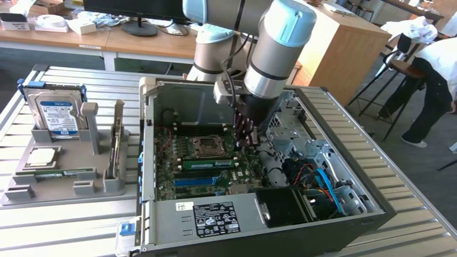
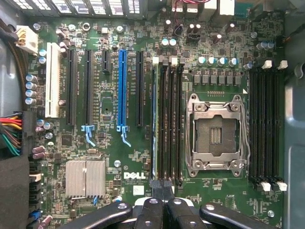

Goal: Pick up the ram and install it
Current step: 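Press down the ram until it locks into place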

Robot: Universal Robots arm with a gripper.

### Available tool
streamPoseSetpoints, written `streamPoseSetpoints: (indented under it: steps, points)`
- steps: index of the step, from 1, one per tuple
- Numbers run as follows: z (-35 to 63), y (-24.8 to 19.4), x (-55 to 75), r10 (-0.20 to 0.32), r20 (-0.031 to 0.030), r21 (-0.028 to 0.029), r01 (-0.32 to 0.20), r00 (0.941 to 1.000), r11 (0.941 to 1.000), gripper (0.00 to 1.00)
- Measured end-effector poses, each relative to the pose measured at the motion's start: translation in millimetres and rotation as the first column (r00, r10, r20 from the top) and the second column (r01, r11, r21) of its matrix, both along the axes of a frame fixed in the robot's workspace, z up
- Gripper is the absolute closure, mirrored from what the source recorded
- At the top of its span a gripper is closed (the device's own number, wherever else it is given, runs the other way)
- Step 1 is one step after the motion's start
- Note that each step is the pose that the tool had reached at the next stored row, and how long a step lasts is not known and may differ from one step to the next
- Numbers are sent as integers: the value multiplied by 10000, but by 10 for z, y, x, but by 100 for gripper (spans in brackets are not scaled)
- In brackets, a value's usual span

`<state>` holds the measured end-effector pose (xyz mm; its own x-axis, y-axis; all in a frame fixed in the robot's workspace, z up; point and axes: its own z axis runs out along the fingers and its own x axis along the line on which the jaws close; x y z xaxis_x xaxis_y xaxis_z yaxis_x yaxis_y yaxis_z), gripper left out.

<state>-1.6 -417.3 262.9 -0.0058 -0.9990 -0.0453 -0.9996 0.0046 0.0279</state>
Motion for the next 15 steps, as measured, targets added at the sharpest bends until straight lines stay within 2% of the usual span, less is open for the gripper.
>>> streamPoseSetpoints:
  steps: [15]
  points:
    - [-104,0,0,0,-1,-2,0,10000,10000,90]
